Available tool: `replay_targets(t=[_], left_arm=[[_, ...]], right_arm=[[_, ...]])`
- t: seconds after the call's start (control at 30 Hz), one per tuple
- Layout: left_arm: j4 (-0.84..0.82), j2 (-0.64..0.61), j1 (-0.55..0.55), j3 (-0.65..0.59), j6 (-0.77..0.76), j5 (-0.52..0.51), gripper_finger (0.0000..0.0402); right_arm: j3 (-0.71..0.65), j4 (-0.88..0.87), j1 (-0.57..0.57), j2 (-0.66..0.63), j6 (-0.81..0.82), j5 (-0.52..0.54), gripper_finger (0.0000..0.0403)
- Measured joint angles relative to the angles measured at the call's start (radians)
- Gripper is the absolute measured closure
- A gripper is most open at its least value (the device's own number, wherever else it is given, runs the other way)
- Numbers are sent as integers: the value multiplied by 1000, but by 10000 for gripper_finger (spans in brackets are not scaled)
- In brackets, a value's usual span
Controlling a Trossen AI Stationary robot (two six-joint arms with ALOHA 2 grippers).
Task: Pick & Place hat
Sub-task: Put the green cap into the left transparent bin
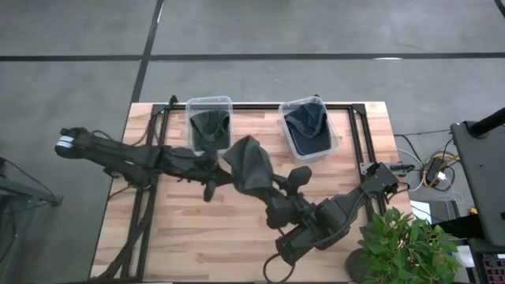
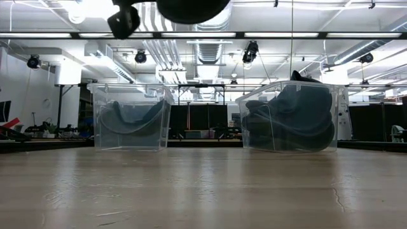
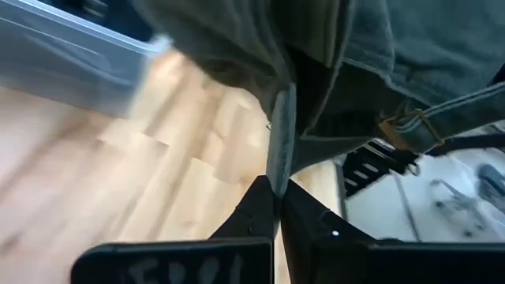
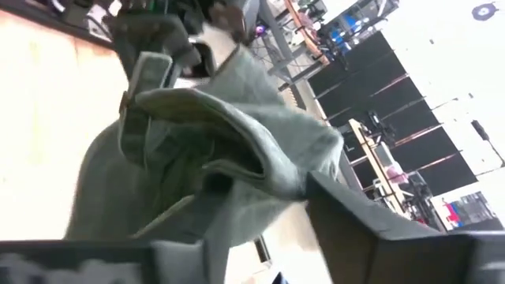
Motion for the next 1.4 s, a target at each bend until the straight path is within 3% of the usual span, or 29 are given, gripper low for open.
replay_targets(t=[0.13, 0.3, 0.47, 0.63, 0.87, 1.17, 1.4], left_arm=[[-95, -108, 0, 0, 0, -99, 399], [-153, -237, 8, 3, -11, -237, 399], [-287, -350, 45, 18, -12, -422, 399], [-357, -428, 111, 20, -10, -543, 399], [-488, -448, 246, 21, -51, -544, 399], [-659, -365, 406, 17, -156, -451, 399], [-673, -290, 517, 17, -139, -424, 398]], right_arm=[[0, -1, 0, -5, 12, 23, 194], [0, -1, 1, -12, 19, 19, 149], [-2, -1, 2, -11, 19, 11, 133], [-2, -1, 2, -11, 5, 11, 133], [-2, 3, 2, -11, -4, 11, 142], [-2, 5, 2, -3, -8, 11, 141], [-3, 7, 2, 11, -8, 8, 146]])
